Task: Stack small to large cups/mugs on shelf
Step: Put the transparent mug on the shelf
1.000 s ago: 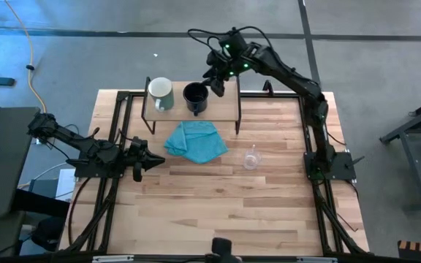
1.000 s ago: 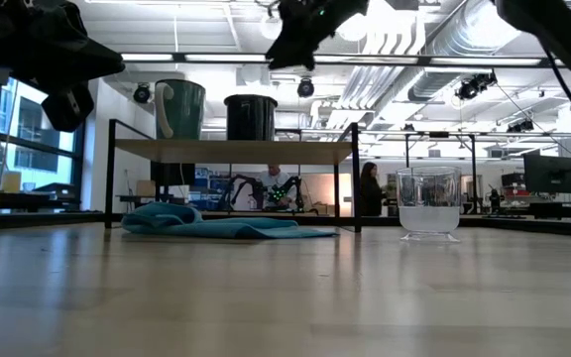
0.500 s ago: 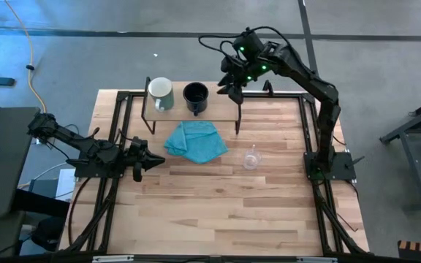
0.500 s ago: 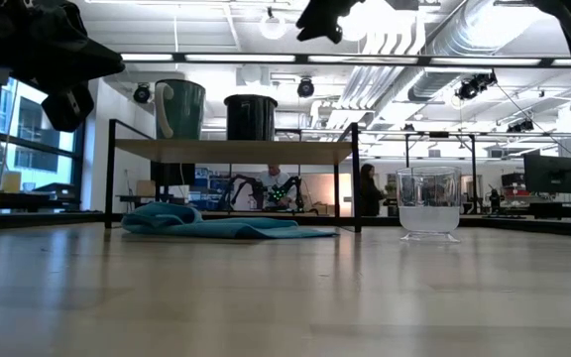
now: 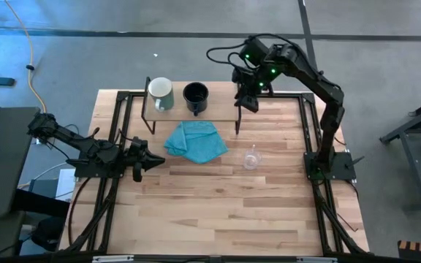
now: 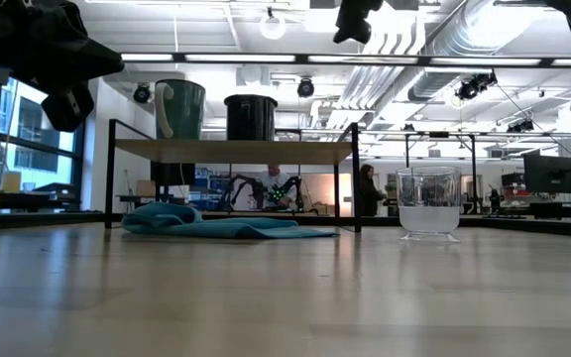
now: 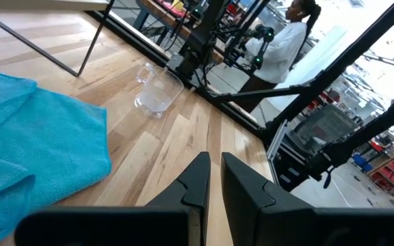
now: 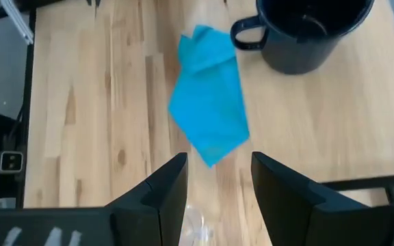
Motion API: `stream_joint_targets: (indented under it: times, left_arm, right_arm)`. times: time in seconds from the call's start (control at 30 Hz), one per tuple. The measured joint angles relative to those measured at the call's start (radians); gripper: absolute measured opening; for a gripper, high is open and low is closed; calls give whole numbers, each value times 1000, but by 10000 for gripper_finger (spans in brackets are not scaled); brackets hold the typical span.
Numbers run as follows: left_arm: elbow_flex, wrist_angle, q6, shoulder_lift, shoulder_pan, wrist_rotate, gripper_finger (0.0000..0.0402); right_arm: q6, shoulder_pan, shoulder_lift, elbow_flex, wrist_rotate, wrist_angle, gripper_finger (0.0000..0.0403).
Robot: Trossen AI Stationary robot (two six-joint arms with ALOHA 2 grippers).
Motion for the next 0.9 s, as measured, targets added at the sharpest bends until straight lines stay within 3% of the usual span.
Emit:
stream_joint_targets:
  times: [0.43, 0.9]
  left_arm:
    - [0, -8, 0, 0, 0, 3, 26]
    - [0, -7, 0, 0, 0, 2, 26]
  right_arm:
    - [-18, 0, -123, 0, 0, 29, 153]
    - [39, 6, -376, 0, 29, 113, 153]
